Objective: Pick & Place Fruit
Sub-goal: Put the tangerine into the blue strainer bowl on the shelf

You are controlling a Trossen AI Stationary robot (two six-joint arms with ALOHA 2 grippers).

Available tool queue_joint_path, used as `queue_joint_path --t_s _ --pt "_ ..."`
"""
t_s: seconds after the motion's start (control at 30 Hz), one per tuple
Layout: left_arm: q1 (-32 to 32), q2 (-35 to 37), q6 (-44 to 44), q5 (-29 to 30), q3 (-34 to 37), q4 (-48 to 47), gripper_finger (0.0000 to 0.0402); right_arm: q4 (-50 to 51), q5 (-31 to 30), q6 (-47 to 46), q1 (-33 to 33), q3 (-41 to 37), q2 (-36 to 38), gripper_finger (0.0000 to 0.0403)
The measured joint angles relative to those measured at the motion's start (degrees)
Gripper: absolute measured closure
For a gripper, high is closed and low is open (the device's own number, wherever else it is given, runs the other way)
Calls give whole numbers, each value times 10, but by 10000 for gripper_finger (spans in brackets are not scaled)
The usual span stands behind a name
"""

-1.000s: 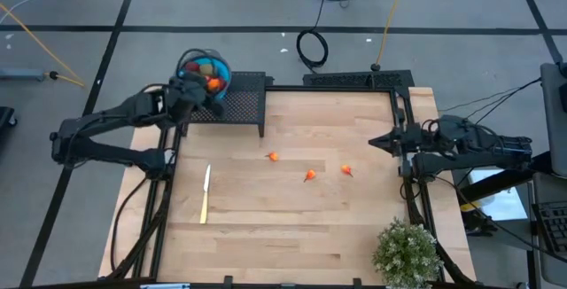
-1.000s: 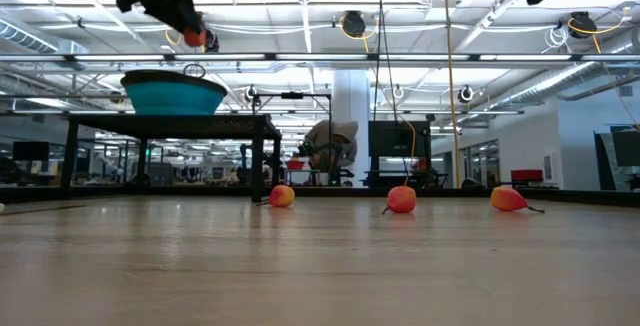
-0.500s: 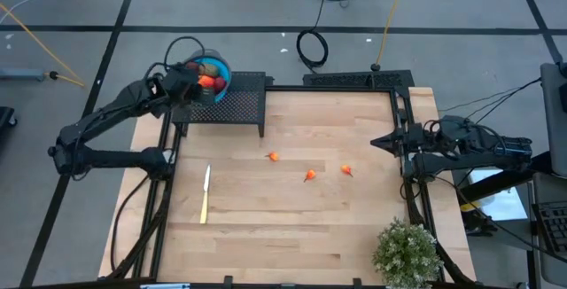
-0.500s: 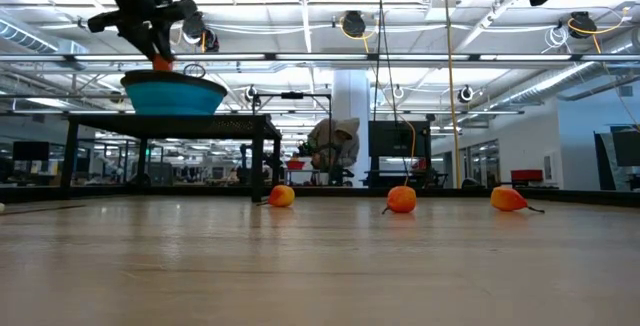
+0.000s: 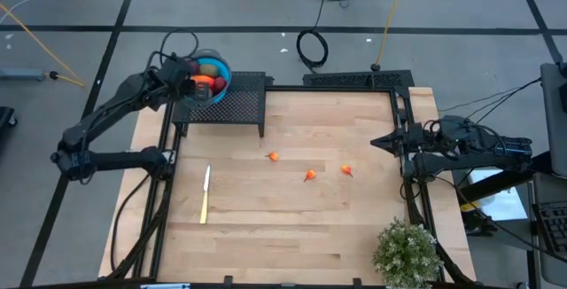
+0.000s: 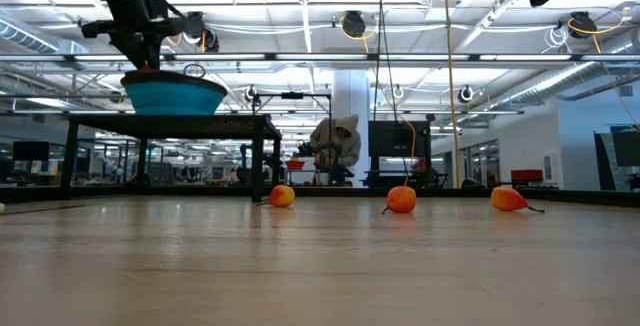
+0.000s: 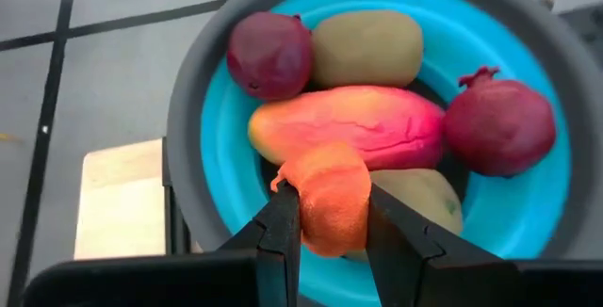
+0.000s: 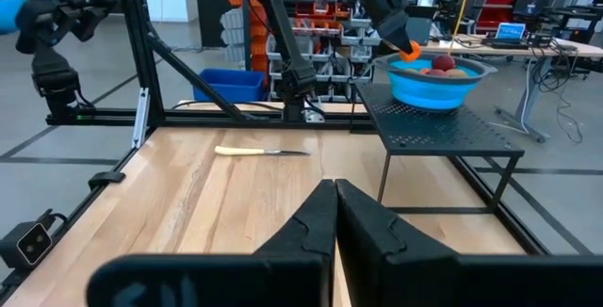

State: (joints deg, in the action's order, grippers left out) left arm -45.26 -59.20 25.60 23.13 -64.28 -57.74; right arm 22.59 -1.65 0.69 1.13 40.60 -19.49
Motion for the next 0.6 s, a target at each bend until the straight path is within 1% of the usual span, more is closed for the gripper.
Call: queue_joint_path --t_s 0.1,0.33,0.6 --pt "-11 -9 -17 -7 0 0 316 0 0 0 0 0 0 402" --pt "-24 -31 -9 -7 0 1 315 0 0 0 0 0 0 402" --pt "-24 -34 2 -7 0 1 314 0 0 0 0 0 0 402"
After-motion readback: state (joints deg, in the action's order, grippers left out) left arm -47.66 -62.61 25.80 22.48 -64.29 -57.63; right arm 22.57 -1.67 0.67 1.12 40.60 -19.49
